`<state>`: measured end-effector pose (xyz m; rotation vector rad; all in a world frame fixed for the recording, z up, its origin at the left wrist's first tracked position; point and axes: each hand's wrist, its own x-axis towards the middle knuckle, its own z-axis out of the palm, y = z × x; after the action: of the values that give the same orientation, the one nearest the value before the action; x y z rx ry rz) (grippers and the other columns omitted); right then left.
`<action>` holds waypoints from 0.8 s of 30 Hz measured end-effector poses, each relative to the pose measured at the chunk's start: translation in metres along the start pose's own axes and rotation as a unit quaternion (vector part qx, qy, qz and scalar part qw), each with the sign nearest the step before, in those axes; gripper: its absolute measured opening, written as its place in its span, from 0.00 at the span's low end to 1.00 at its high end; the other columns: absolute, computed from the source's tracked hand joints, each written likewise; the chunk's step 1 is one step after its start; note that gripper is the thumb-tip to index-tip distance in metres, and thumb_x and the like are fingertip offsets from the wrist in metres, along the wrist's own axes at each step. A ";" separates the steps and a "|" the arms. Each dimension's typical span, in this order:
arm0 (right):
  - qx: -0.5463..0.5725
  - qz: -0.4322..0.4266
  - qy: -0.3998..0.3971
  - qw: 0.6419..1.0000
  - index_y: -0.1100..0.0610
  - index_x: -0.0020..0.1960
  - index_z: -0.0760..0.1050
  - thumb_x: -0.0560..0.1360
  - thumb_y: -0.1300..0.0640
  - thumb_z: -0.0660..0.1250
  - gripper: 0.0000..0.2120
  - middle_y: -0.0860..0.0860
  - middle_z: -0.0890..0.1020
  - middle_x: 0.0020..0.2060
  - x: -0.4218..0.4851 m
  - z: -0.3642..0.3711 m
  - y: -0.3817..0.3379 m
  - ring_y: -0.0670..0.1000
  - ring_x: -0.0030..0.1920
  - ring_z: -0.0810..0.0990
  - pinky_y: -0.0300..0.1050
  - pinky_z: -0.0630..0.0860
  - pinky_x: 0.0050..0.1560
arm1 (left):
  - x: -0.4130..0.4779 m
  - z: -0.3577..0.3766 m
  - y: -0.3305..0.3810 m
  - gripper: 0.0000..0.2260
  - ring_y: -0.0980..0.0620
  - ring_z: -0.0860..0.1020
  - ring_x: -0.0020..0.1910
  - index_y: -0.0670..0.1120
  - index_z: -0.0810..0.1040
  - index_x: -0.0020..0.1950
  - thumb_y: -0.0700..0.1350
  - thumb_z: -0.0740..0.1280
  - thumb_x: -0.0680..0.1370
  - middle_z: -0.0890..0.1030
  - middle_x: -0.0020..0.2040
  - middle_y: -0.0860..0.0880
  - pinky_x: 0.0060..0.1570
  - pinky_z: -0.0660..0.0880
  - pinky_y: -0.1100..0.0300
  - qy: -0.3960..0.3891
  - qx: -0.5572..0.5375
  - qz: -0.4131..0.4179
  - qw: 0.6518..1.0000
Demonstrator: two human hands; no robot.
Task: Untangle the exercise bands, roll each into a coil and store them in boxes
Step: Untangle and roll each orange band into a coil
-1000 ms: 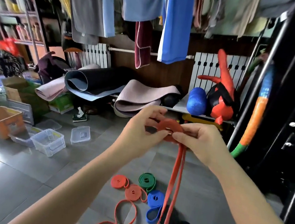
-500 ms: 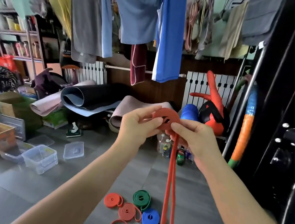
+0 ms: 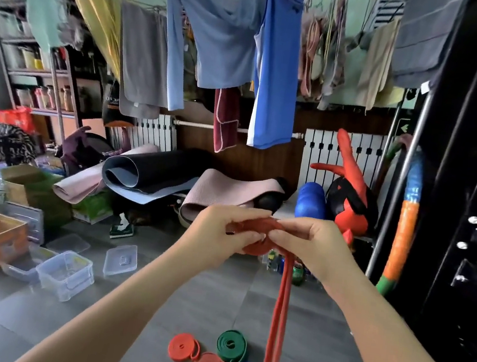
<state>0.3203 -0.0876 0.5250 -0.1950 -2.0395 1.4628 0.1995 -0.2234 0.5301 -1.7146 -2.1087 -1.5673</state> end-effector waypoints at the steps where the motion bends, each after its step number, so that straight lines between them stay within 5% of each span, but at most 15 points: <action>1: 0.034 -0.001 0.014 0.999 0.44 0.35 0.84 0.70 0.65 0.72 0.16 0.48 0.85 0.32 0.002 0.000 0.006 0.43 0.32 0.82 0.34 0.77 0.35 | 0.001 0.005 -0.004 0.23 0.57 0.82 0.46 0.63 0.80 0.51 0.33 0.70 0.72 0.83 0.44 0.59 0.44 0.80 0.59 0.016 -0.079 -0.035 0.996; 6: 0.112 0.021 0.047 0.992 0.53 0.42 0.85 0.68 0.68 0.72 0.10 0.52 0.86 0.36 0.010 0.014 0.049 0.46 0.37 0.84 0.34 0.77 0.38 | 0.008 0.032 -0.031 0.19 0.53 0.84 0.41 0.51 0.81 0.52 0.28 0.68 0.72 0.85 0.45 0.47 0.35 0.78 0.63 0.125 -0.272 -0.106 0.948; 10: 0.146 0.048 0.084 0.984 0.46 0.39 0.85 0.69 0.67 0.71 0.16 0.50 0.86 0.38 0.011 0.020 0.083 0.46 0.38 0.84 0.34 0.77 0.38 | 0.003 0.055 -0.060 0.16 0.49 0.83 0.46 0.45 0.78 0.57 0.29 0.67 0.73 0.85 0.47 0.46 0.38 0.80 0.58 0.124 -0.314 -0.132 0.932; 18: -0.002 0.102 0.030 0.994 0.44 0.42 0.80 0.71 0.66 0.71 0.15 0.40 0.85 0.37 0.003 0.016 0.147 0.39 0.40 0.83 0.27 0.74 0.39 | -0.020 0.086 -0.136 0.13 0.56 0.81 0.37 0.49 0.77 0.44 0.31 0.71 0.71 0.84 0.39 0.54 0.33 0.77 0.63 0.085 -0.154 -0.173 0.969; 24: -0.041 0.129 -0.001 0.991 0.42 0.41 0.79 0.72 0.64 0.70 0.16 0.40 0.85 0.37 -0.002 0.019 0.177 0.41 0.39 0.83 0.31 0.77 0.40 | -0.031 0.094 -0.155 0.25 0.62 0.76 0.46 0.65 0.74 0.56 0.35 0.70 0.73 0.79 0.46 0.63 0.45 0.75 0.67 -0.014 -0.031 -0.148 0.988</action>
<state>0.2711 -0.0374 0.3617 -0.5080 -2.1409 1.5298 0.1486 -0.1679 0.3623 -1.5031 -2.4483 -1.7009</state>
